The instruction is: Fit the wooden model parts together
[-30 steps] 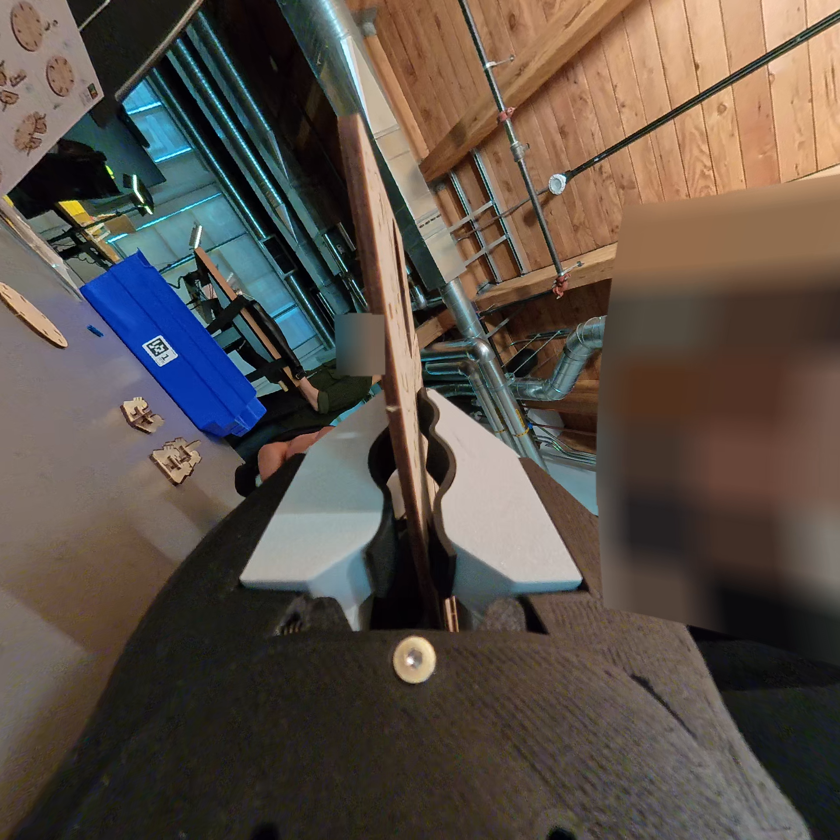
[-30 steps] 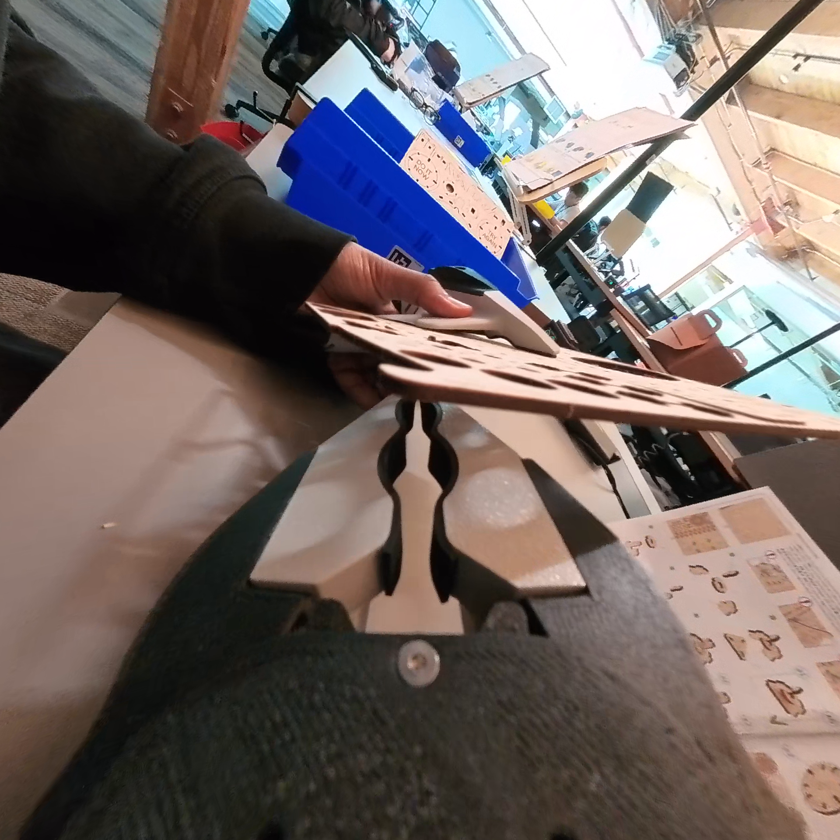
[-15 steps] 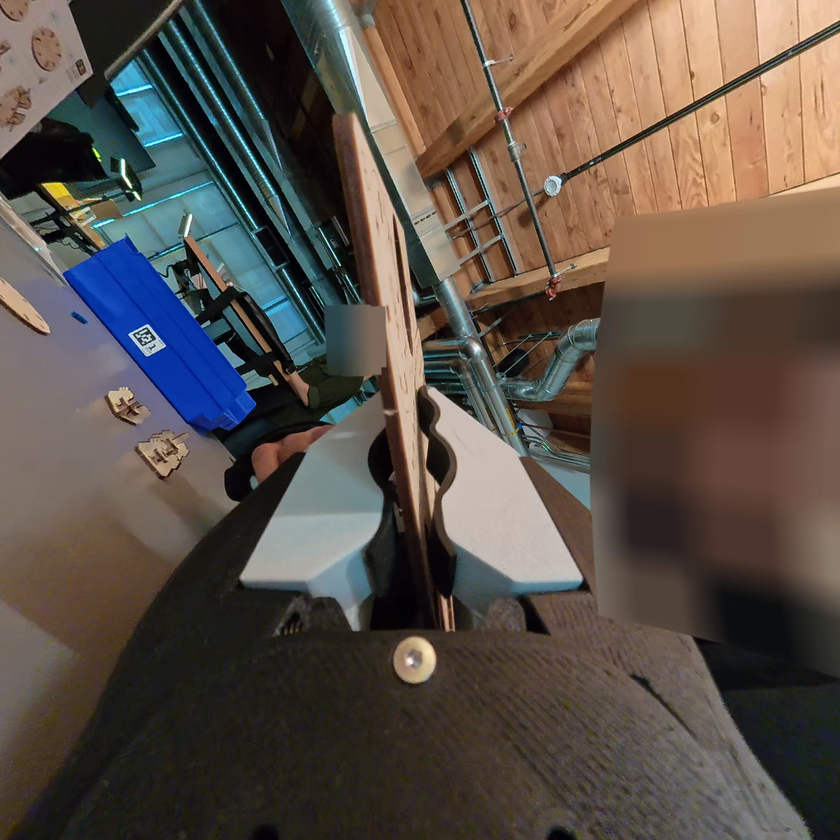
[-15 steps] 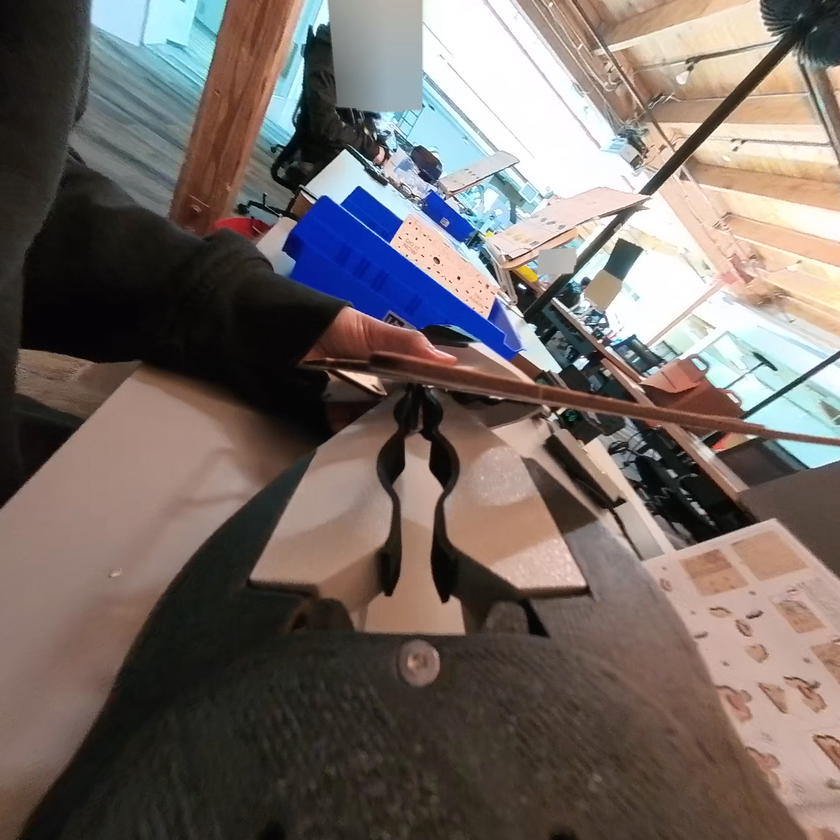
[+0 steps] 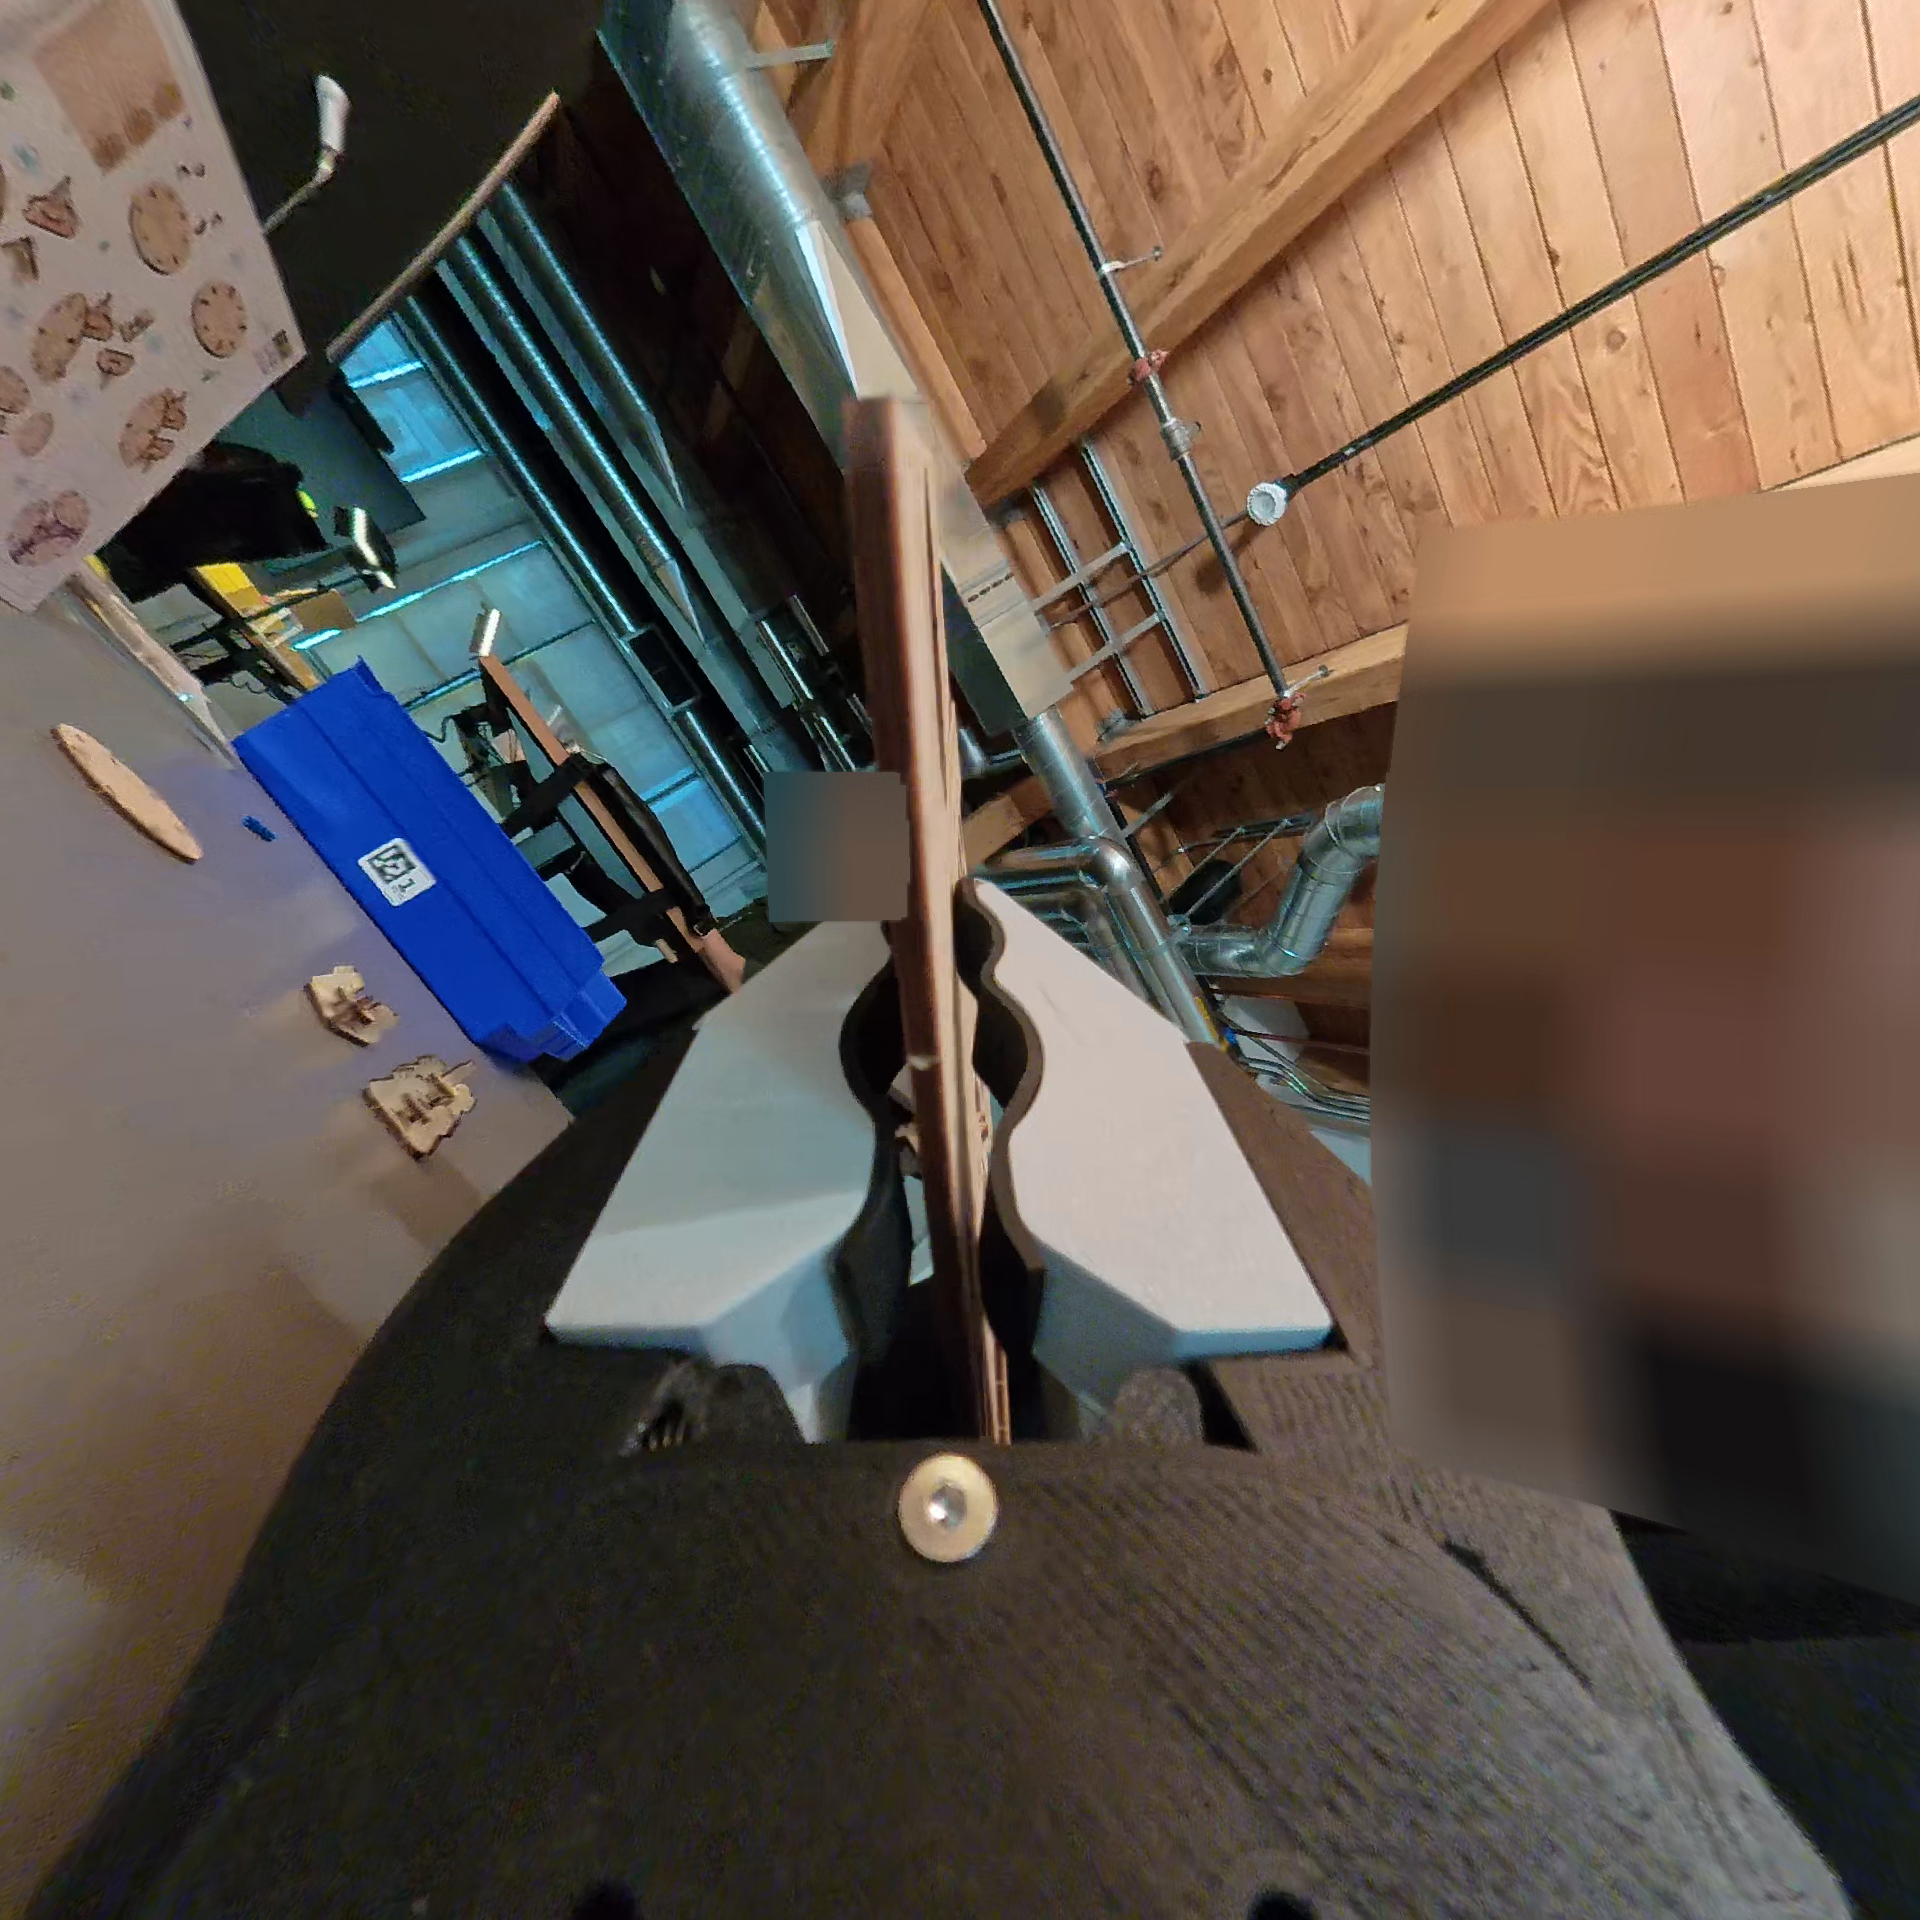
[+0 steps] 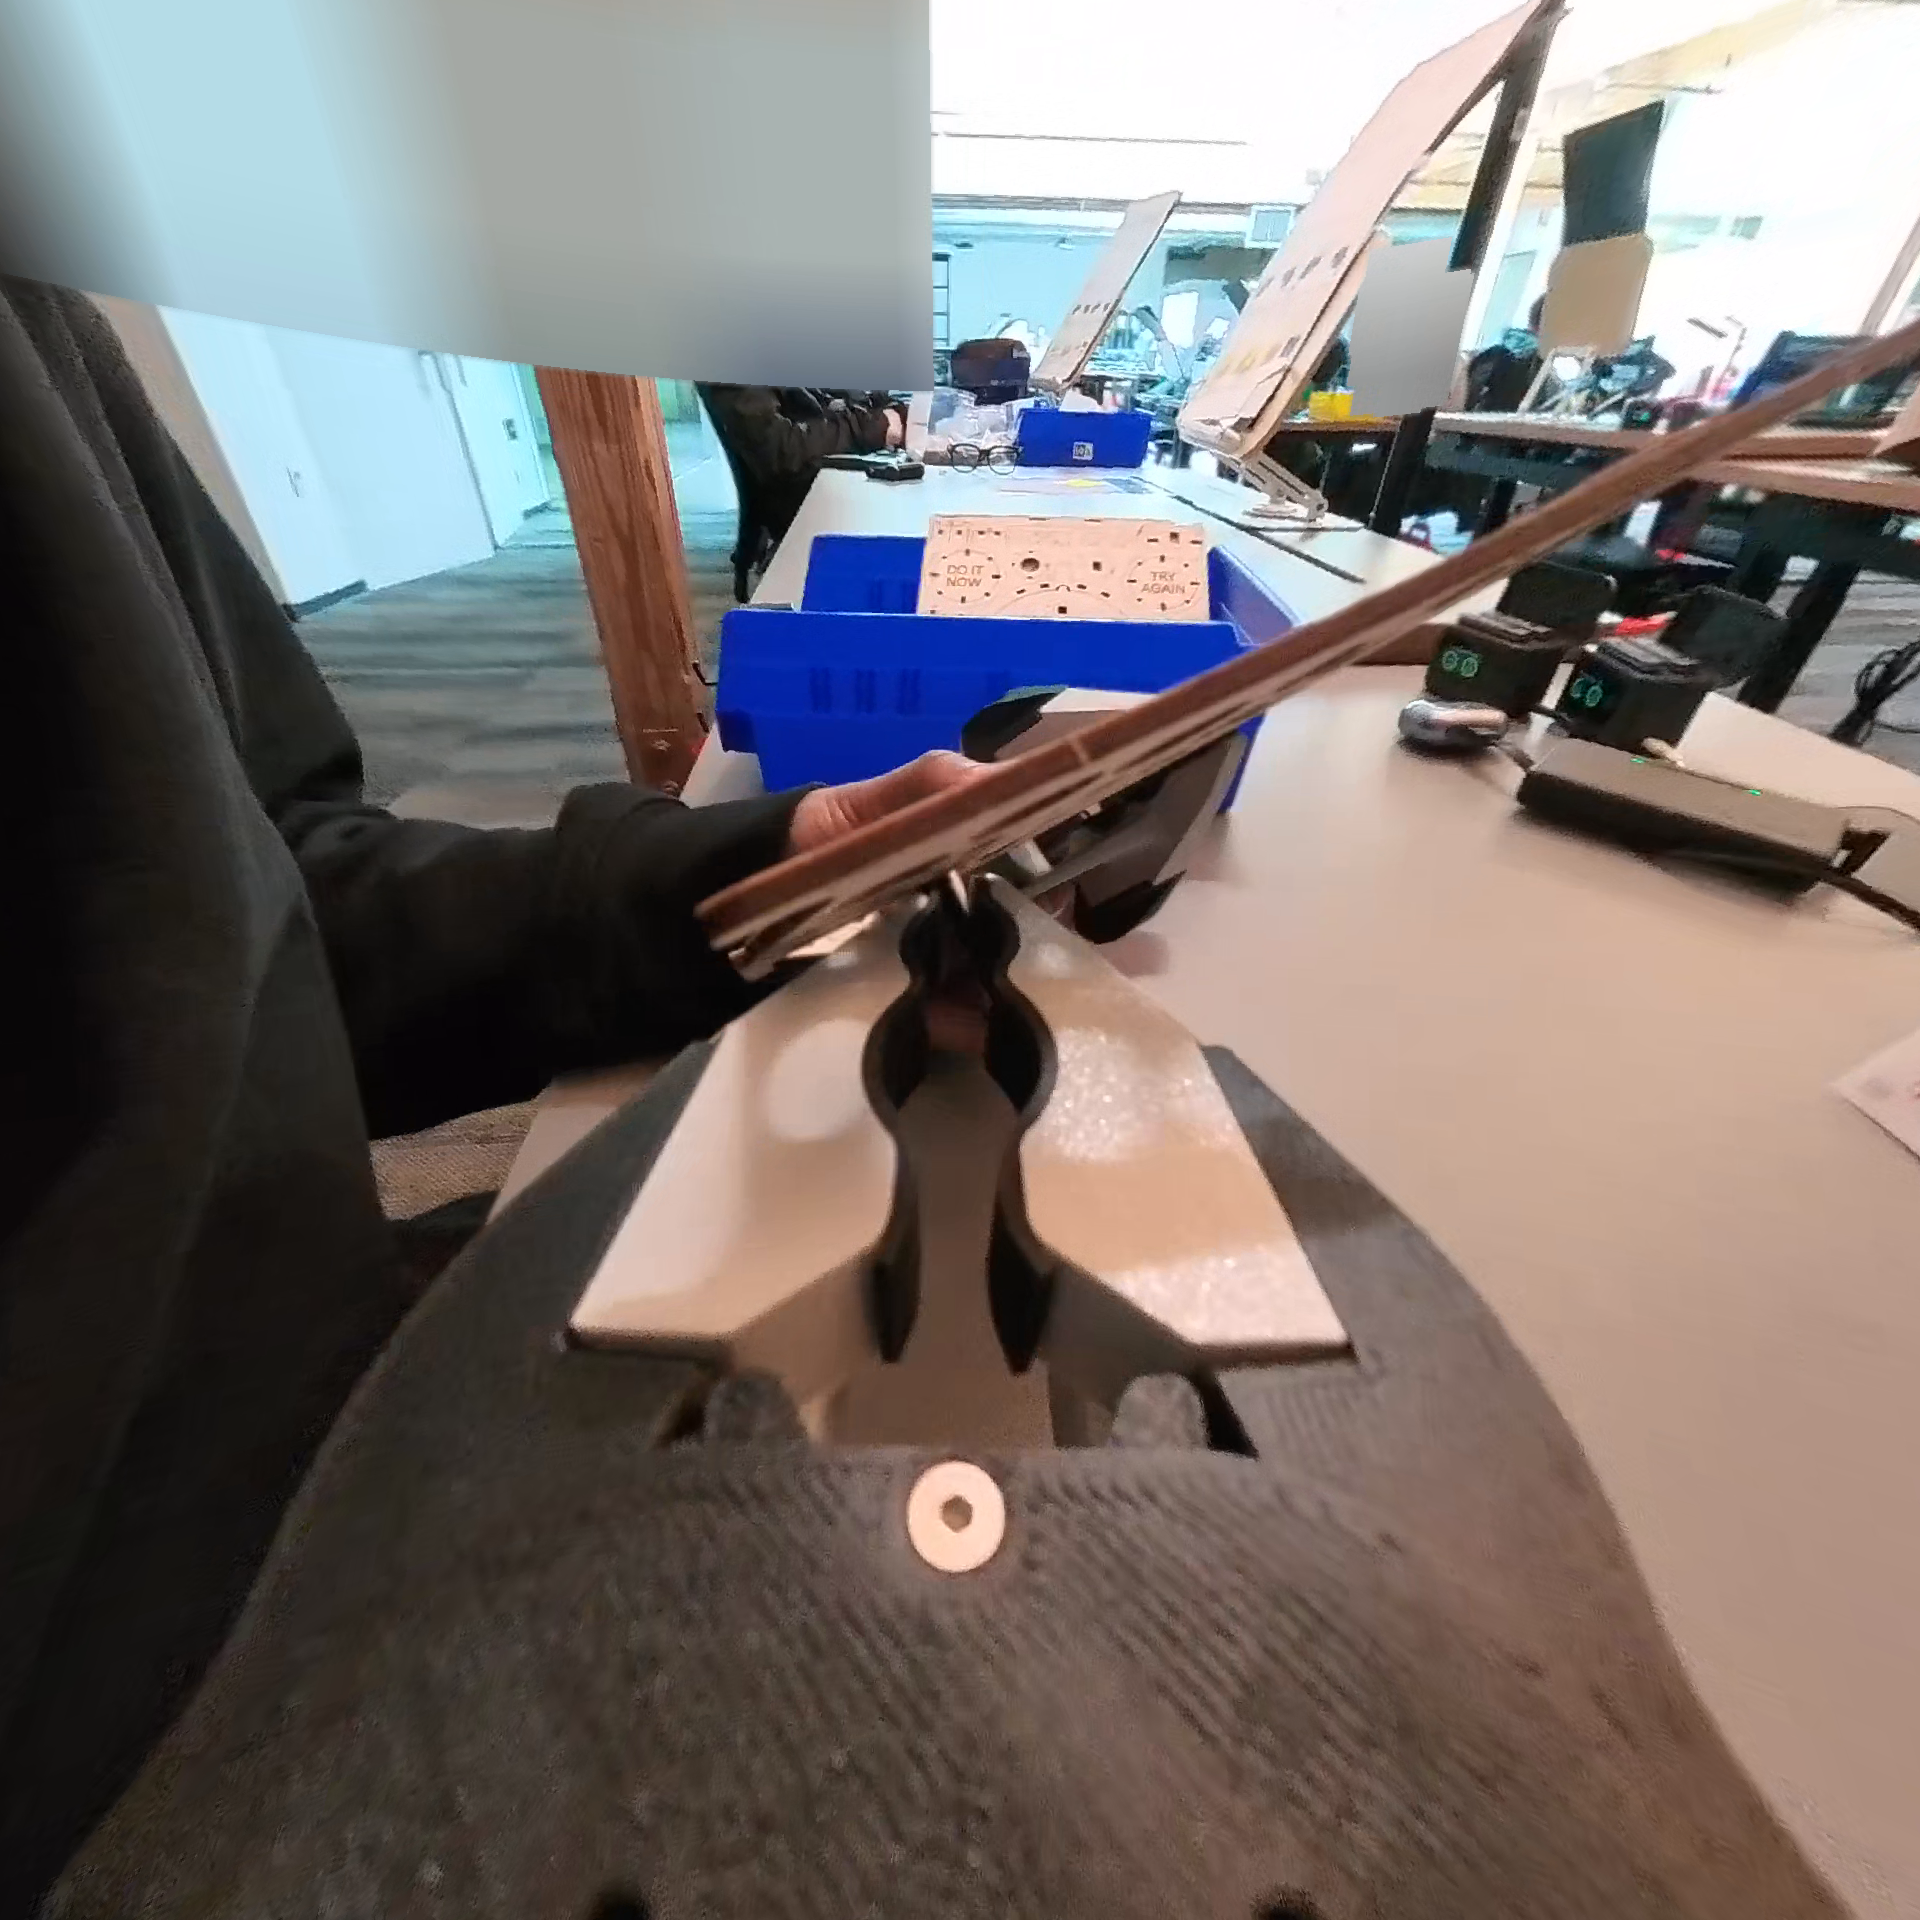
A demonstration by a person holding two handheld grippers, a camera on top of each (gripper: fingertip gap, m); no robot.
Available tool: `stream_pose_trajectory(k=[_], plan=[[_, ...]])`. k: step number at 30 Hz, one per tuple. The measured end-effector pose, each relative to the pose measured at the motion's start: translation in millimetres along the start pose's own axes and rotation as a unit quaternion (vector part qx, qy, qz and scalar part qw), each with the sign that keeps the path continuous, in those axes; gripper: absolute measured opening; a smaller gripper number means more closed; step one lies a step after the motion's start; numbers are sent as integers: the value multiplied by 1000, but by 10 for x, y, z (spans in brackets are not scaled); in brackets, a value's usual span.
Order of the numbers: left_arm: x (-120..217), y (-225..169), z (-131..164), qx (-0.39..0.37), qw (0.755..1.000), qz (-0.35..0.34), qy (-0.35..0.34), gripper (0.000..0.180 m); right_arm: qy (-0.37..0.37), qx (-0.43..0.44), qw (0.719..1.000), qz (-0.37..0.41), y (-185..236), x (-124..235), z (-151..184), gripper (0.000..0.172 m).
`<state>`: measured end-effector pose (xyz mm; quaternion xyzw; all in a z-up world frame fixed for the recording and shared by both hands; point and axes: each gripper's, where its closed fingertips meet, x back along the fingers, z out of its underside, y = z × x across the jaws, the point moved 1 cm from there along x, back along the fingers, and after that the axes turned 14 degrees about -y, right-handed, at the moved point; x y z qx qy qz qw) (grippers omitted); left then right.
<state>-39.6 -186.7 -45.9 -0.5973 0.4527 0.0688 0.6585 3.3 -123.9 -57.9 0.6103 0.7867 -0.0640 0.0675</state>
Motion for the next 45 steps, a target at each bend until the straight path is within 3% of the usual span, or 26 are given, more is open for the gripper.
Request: stream_pose_trajectory(k=[1, 8, 12, 16, 18, 19, 21, 25, 30, 32, 33, 36, 39, 45], plan=[[3, 18, -8, -1, 1000, -6, -3, 5, 5, 13, 1000, 5, -4, -7, 18, 2], [1, 34, -39, -6, 1000, -10, -9, 6, 36, 204, 977, 45, 2, -77, 54, 2], [3, 42, -65, -15, 1000, -15, -19, 6, 36, 199, 977, 64, -33, -84, 53, 2], [7, 63, -102, -20, 999, -23, -32, 5, 10, 78, 995, 67, -85, -78, 48, 2], [-5, 90, -93, -19, 999, -27, -26, 1, 15, 102, 992, 66, -79, -73, 43, 2], [-7, 104, -105, -35, 998, -33, -30, 6, 14, 109, 992, 66, -75, -78, 37, 2], [-2, 146, -149, -74, 995, -57, -35, 43, 4, 115, 991, 68, -77, -73, 8, 0], [13, 196, -243, -168, 979, -106, -46, 81, -31, 104, 990, 86, -169, 40, -128, 1], [55, 95, -392, -257, 956, -128, -66, 90, 5, 145, 978, 147, -388, 177, -72, 1], [85, 8, -495, -333, 927, -154, -77, 94, 27, 149, 973, 173, -481, 228, -15, 1], [110, -42, -563, -386, 902, -175, -86, 97, 37, 144, 972, 183, -519, 250, 17, 1], [128, -227, -655, -552, 801, -221, -76, 97, 56, 120, 969, 209, -620, 308, 83, 1], [-6, -301, -453, -683, 699, -213, 5, 85, 61, 112, 964, 234, -703, 365, 89, 2], [-205, 157, 494, -719, 635, -138, 247, 43, 67, 123, 956, 259, -783, 446, 77, 2]])
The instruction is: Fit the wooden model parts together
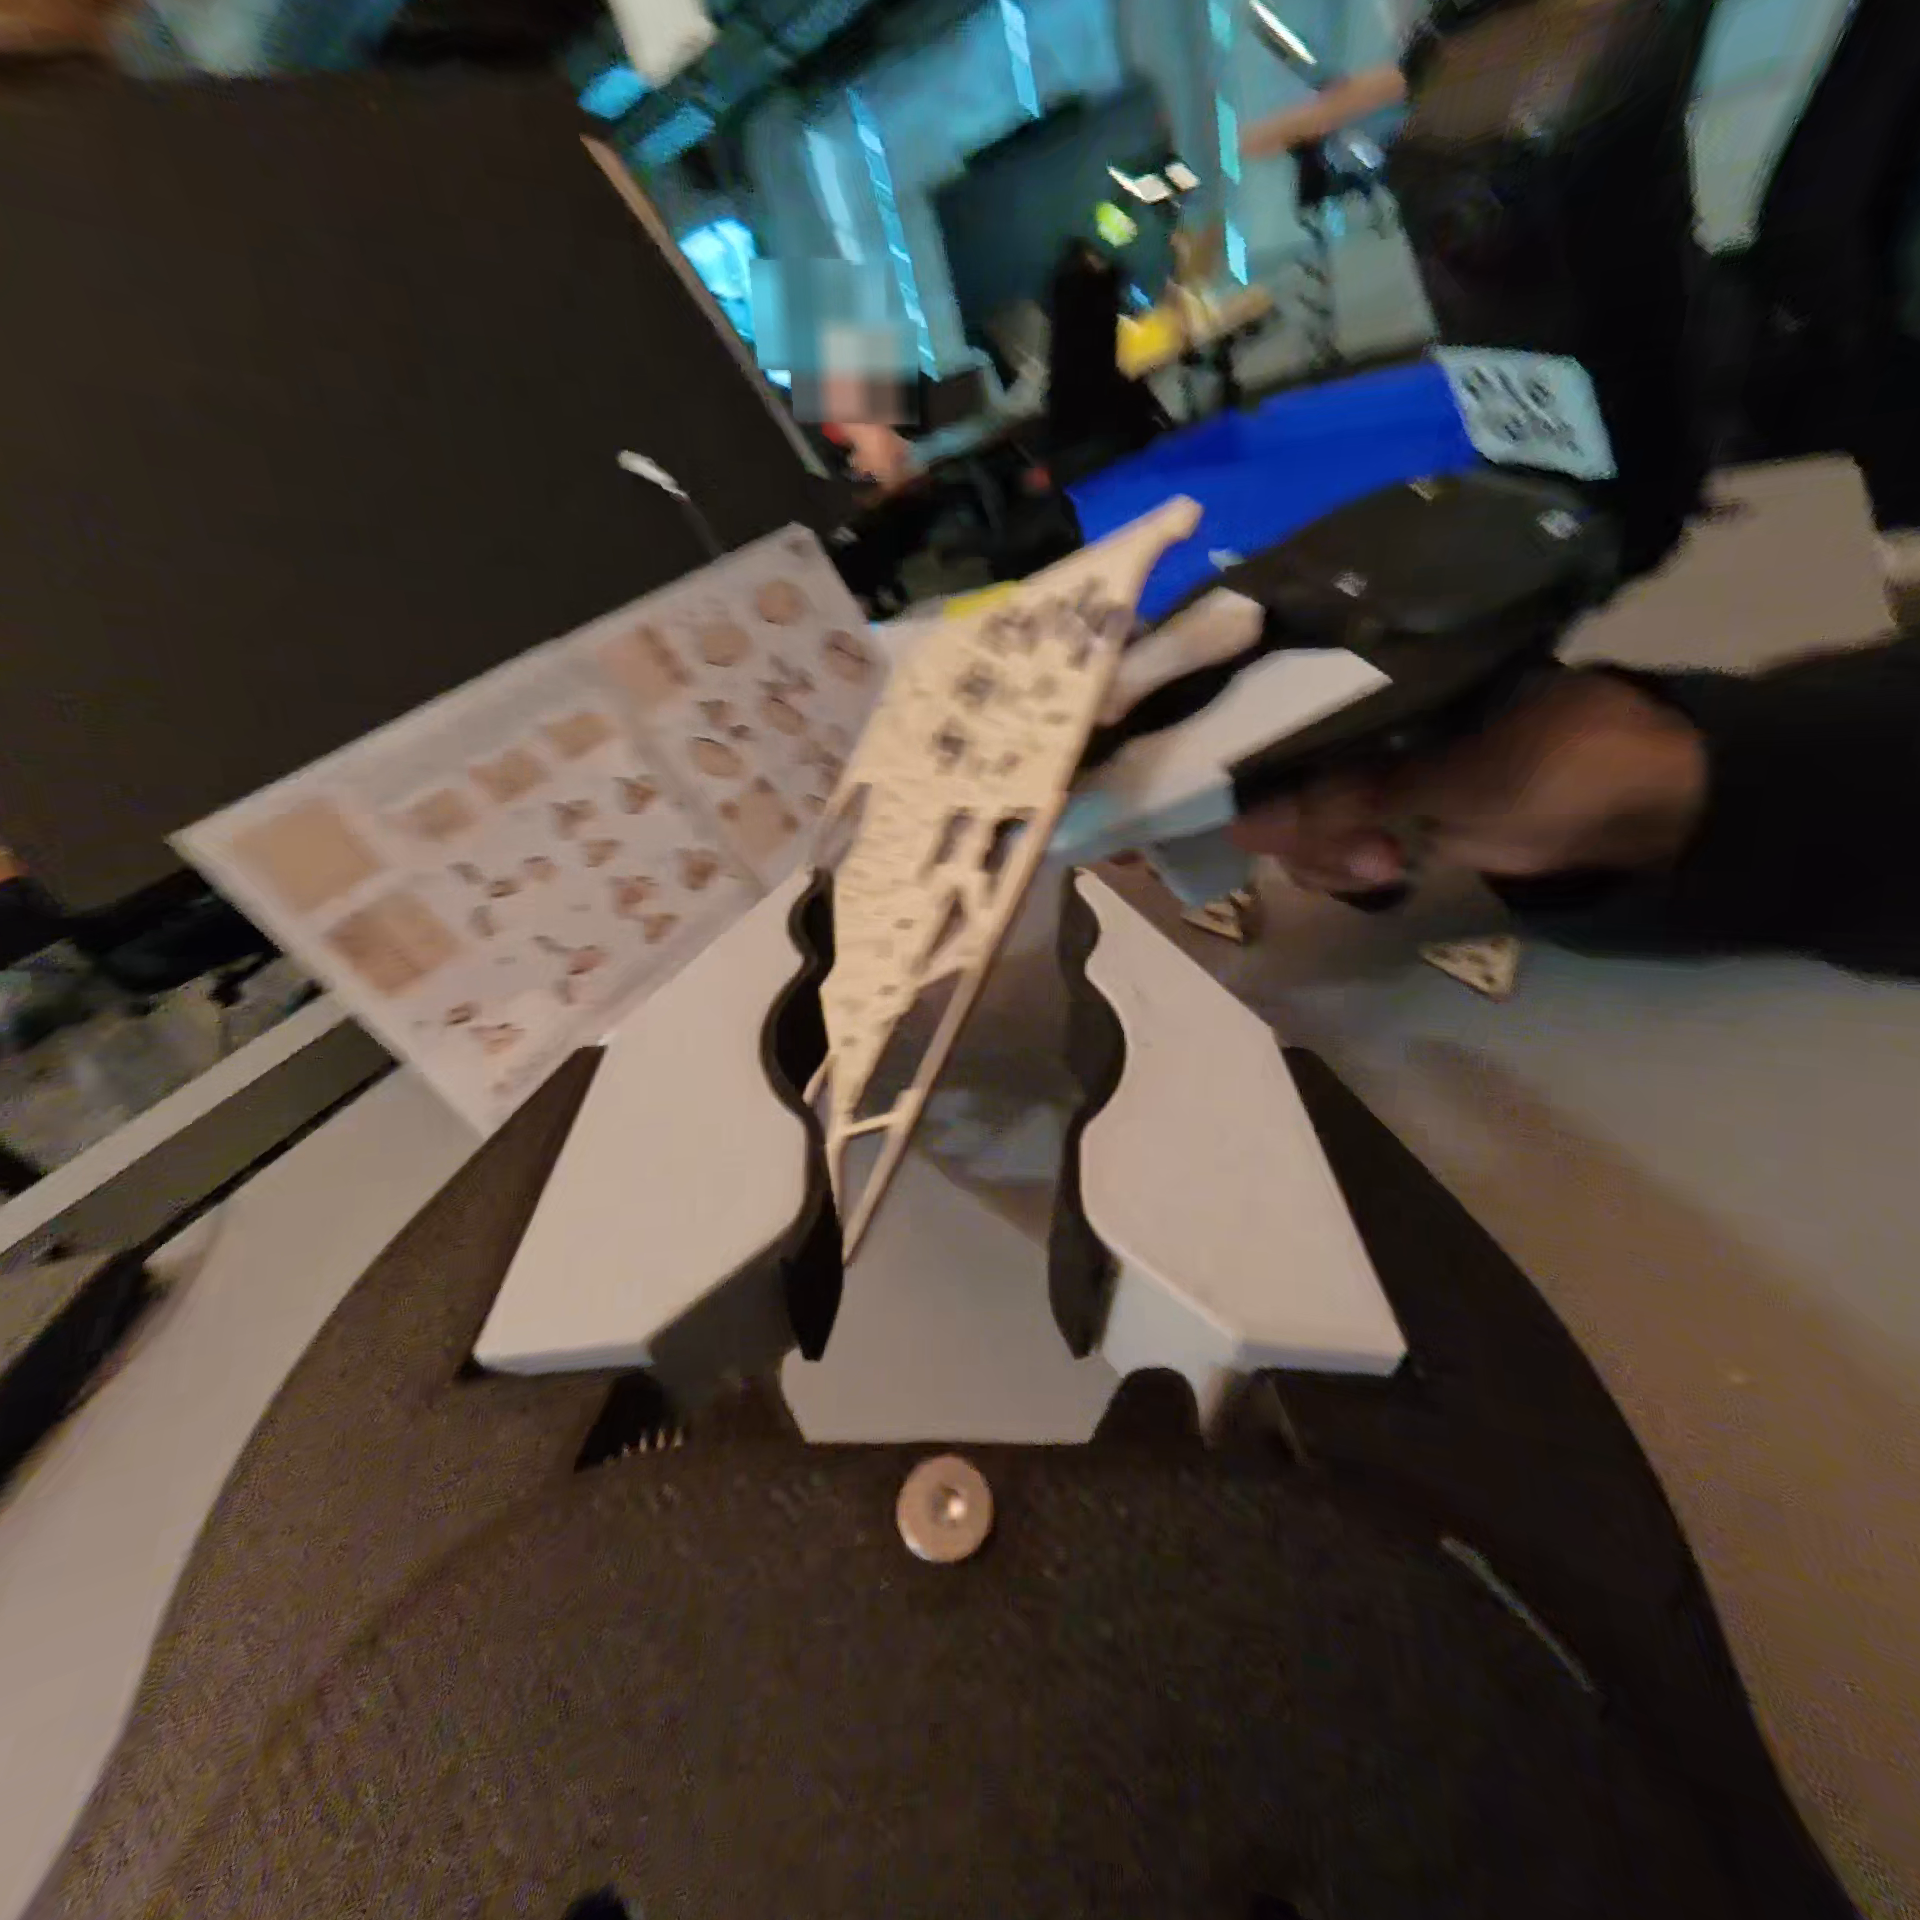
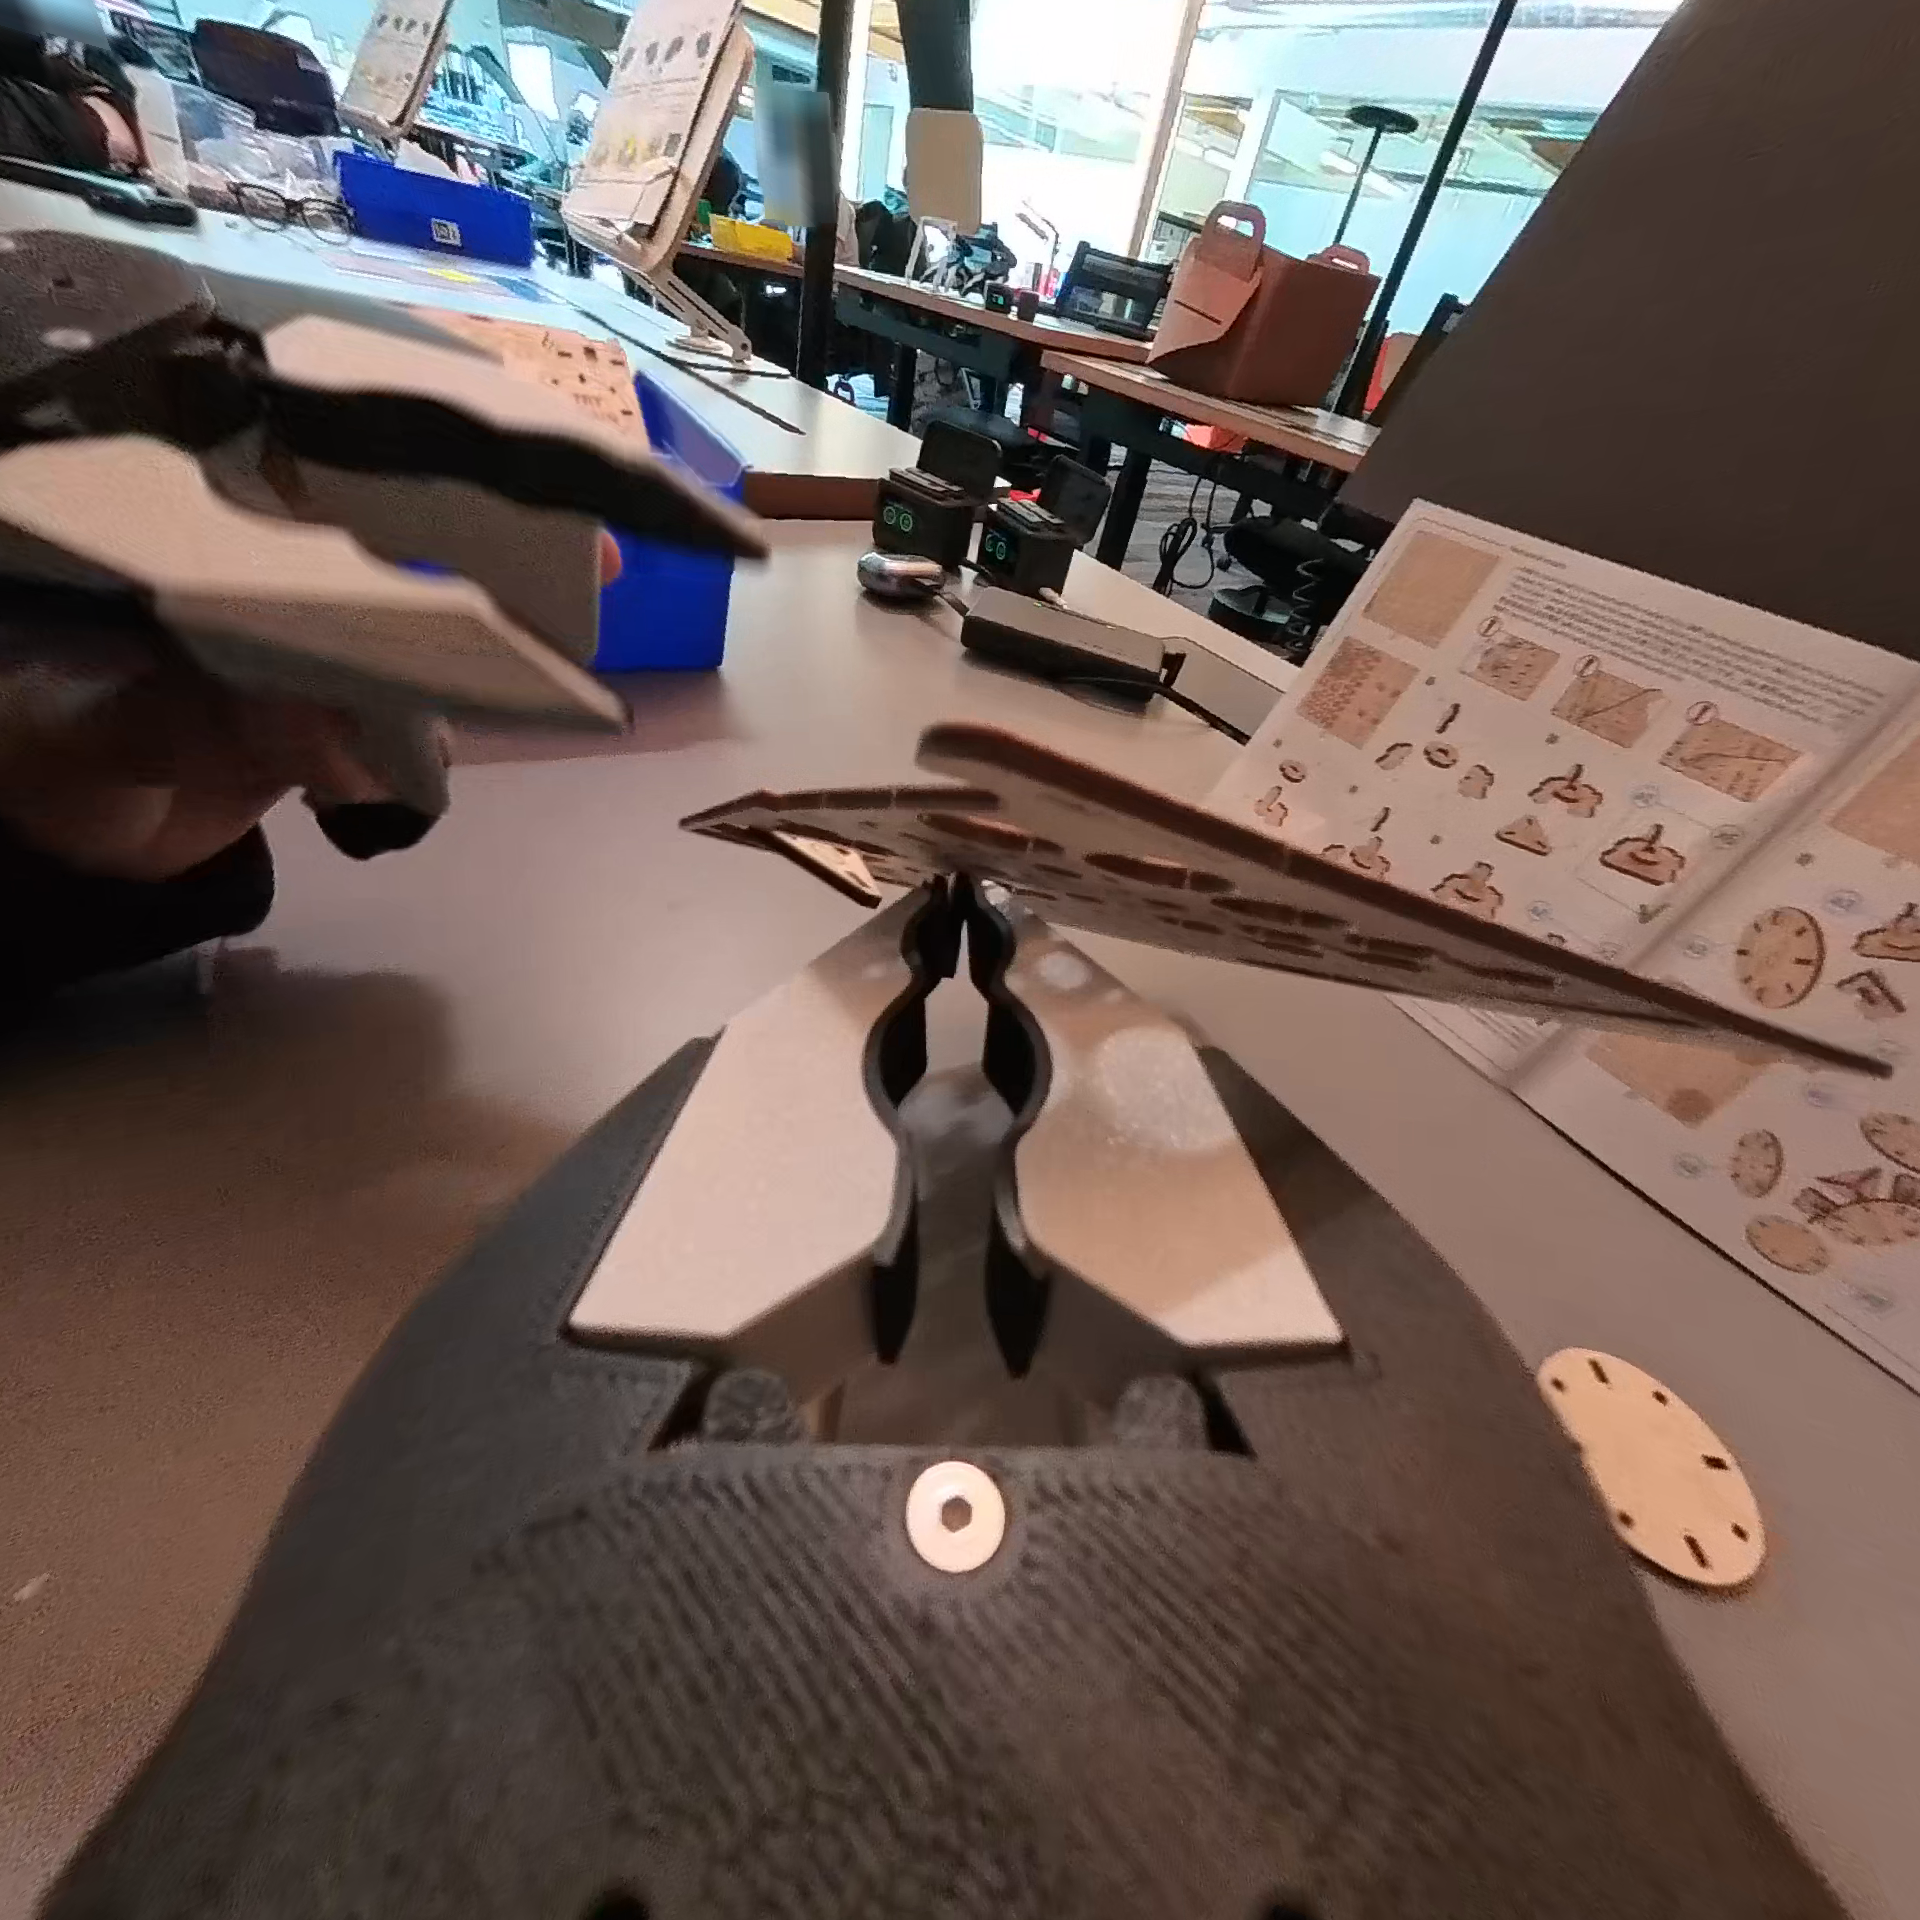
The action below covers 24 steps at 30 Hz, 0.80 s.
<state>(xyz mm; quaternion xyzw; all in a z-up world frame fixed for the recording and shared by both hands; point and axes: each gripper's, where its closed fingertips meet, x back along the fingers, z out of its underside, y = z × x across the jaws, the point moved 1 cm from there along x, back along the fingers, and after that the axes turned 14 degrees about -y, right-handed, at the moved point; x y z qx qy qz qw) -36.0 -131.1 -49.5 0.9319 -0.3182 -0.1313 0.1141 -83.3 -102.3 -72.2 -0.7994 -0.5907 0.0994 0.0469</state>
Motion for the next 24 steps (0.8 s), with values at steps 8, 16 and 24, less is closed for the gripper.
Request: stream_pose_trajectory(k=[8, 16, 24], plan=[[-191, -186, 208, 4, 999, 7, 50, 21, -5, 19, 999, -28, 104, -12, -13, 2], [-161, -113, 164, -108, 992, -44, 47, 1, -14, -31, 999, -41, 132, -38, -35, 1], [-141, -62, 214, -15, 998, -41, 52, 3, 19, 136, 990, -30, 123, -53, 11, 3]])
